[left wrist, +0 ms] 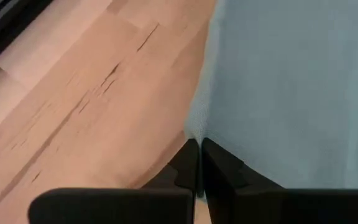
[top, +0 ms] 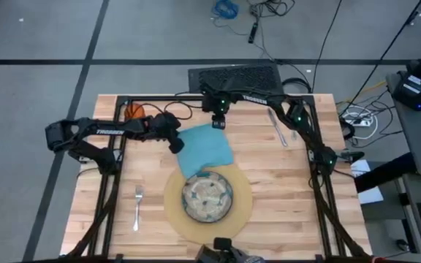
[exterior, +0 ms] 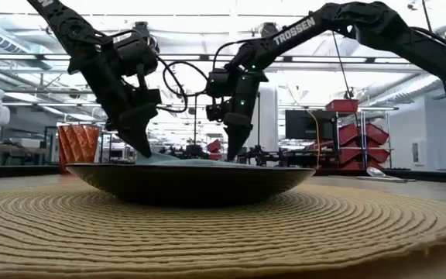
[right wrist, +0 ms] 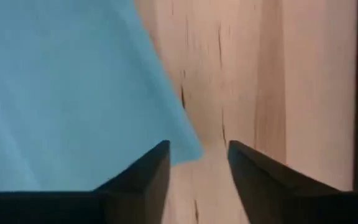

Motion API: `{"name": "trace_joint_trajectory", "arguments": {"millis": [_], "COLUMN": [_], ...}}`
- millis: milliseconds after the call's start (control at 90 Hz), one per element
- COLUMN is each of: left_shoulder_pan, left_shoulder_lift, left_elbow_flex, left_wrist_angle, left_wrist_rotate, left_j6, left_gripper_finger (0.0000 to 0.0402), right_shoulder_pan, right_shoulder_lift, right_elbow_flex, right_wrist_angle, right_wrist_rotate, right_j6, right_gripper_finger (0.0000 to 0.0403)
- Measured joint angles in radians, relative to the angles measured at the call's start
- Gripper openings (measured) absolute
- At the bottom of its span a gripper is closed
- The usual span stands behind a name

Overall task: Set table place
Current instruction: Fold the blue napkin

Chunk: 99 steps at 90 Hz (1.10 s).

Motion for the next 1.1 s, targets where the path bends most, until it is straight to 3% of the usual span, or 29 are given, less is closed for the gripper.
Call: {"name": "trace_joint_trajectory", "arguments": {"millis": [189,511,756,989,1100], "left_shoulder_pan": [-0.001,-0.002,-0.002,-0.002,-0.002], "left_shoulder_lift": [0.000,0.000,0.000,0.000,0.000], "left_elbow_flex": [0.000,0.000,0.000,-0.001,-0.001], "left_wrist_angle": [-0.008,-0.020,-0.020,-0.024,-0.016], "left_wrist_rotate": [0.000,0.000,0.000,0.000,0.000], "left_j6": [0.000,0.002,0.002,0.001,0.001], "left_gripper_finger": [0.0000,0.0000,0.0000,0.0000,0.0000], "right_shoulder_pan": [-0.002,-0.002,-0.003,-0.013,-0.019], "right_shoulder_lift": [0.033,0.063,0.082,0.080,0.076], "right_elbow_flex": [0.001,0.000,0.000,0.000,0.000], "right_wrist_angle": [-0.014,-0.009,-0.018,0.006,-0.009], "right_wrist_rotate": [-0.028,0.019,0.014,0.036,0.041], "right_j6": [0.015,0.011,0.016,0.006,0.007], "right_gripper_finger": [0.0203,0.0195,0.0129,0.0019,0.0004]}}
